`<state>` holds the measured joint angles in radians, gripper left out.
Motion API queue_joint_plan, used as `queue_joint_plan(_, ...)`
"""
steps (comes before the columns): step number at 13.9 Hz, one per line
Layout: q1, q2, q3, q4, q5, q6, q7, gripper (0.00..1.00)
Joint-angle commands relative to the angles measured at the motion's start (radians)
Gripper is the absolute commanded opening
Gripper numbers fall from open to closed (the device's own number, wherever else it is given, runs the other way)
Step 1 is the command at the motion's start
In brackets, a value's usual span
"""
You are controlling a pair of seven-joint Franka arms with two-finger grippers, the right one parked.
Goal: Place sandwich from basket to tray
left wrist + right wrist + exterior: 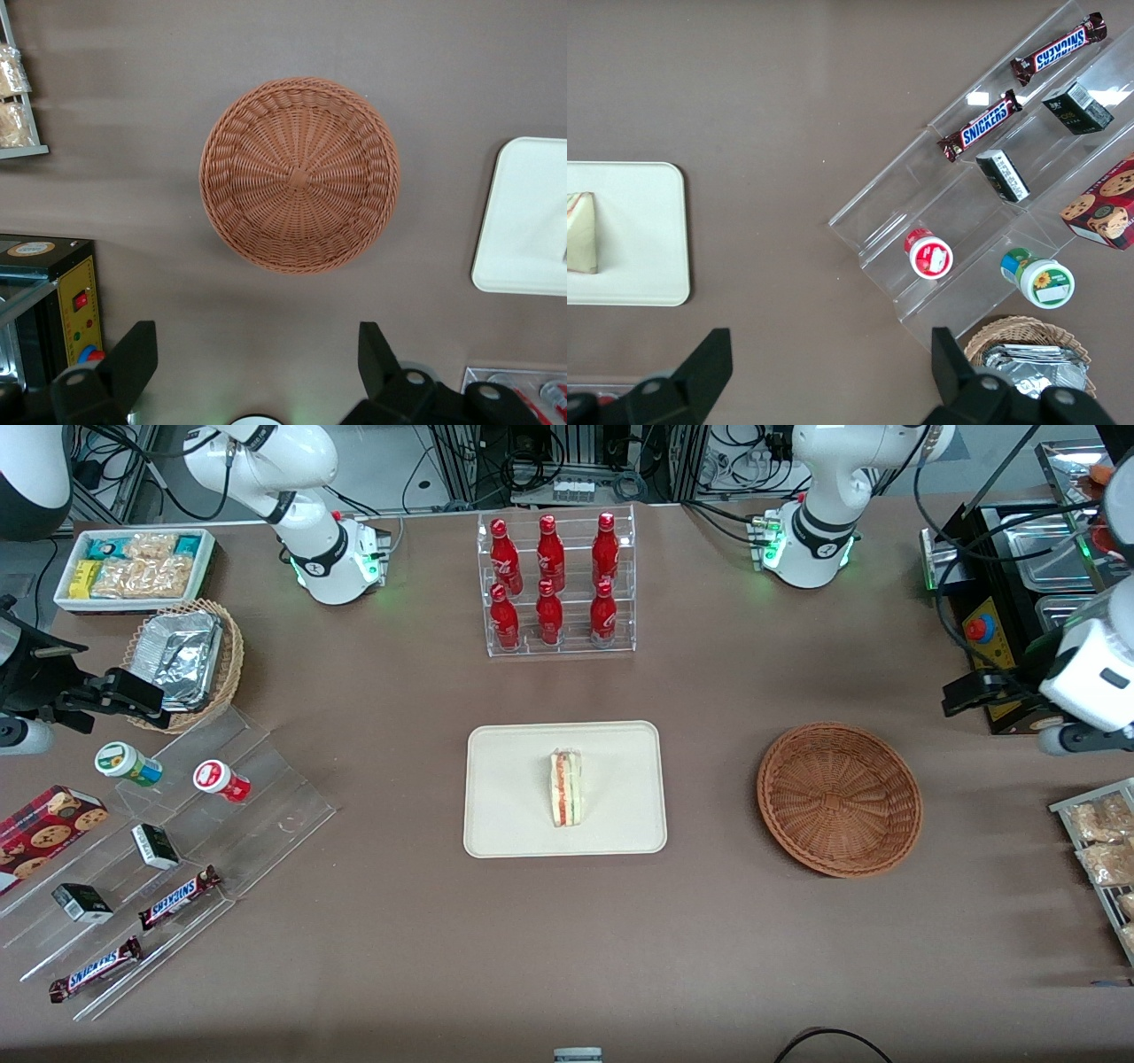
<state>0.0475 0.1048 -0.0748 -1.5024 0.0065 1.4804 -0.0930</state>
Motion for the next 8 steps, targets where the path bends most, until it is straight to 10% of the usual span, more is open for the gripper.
queue_joint_plan(1,0.061,-0.075,-0.063,-0.091,0.004,0.007,0.018,1.00)
queue_joint_plan(8,-0.046,-0.091,0.024,-0.119,-0.029,0.034,0.010,1.00)
